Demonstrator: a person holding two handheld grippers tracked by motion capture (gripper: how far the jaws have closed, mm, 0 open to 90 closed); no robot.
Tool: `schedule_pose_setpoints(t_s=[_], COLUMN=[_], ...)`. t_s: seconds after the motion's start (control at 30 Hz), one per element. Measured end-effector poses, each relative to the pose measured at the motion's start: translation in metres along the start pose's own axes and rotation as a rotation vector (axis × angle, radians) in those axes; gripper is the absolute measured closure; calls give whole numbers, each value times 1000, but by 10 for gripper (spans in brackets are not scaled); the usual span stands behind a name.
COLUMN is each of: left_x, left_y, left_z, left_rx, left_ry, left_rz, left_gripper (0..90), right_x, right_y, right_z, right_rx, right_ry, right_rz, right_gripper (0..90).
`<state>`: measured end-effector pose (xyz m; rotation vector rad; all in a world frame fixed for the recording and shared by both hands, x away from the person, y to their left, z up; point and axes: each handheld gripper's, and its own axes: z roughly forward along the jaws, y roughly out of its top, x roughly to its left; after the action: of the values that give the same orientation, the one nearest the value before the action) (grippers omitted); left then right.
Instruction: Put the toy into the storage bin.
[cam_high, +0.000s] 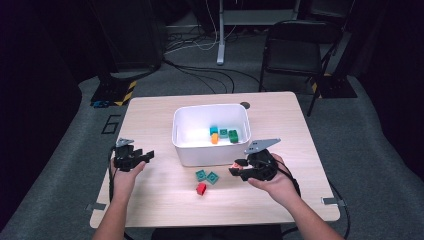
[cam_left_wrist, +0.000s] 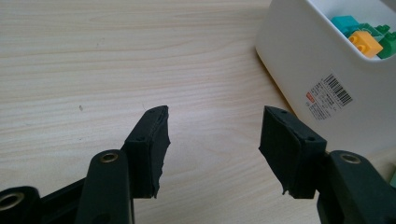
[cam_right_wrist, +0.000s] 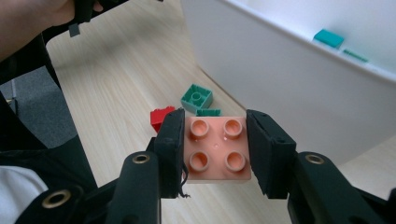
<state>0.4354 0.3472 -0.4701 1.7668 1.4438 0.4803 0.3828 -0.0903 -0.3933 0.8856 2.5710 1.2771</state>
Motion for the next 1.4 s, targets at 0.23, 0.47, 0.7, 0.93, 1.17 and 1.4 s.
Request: schedule_pose_setpoints(t_s=[0.23, 0.47, 0.7, 0.93, 1.17, 1.4], left_x=[0, -3, -2, -3, -4, -6], left_y=[1, 3, 3, 3, 4, 3], left_z=[-1, -1, -3, -2, -2, 0], left_rx=[-3, -8, -15, -11, -17, -19], left_ry=[-4, -12, -11, -17, -25, -27], left_rz=[5, 8, 3, 4, 4, 4], left_gripper=[416, 416, 416, 417, 423, 426], right_x=[0, -6, -12, -34, -58, -70], right_y=[22, 39, 62, 78, 87, 90], right_z=[-15, -14, -15, -4, 15, 36], right_rx=[-21, -10, -43, -65, -65, -27], right_ry=[-18, -43, -59, -109, -157, -194], right_rz=[-30, -22, -31, 10, 65, 70], right_gripper=[584, 584, 584, 584, 583, 583])
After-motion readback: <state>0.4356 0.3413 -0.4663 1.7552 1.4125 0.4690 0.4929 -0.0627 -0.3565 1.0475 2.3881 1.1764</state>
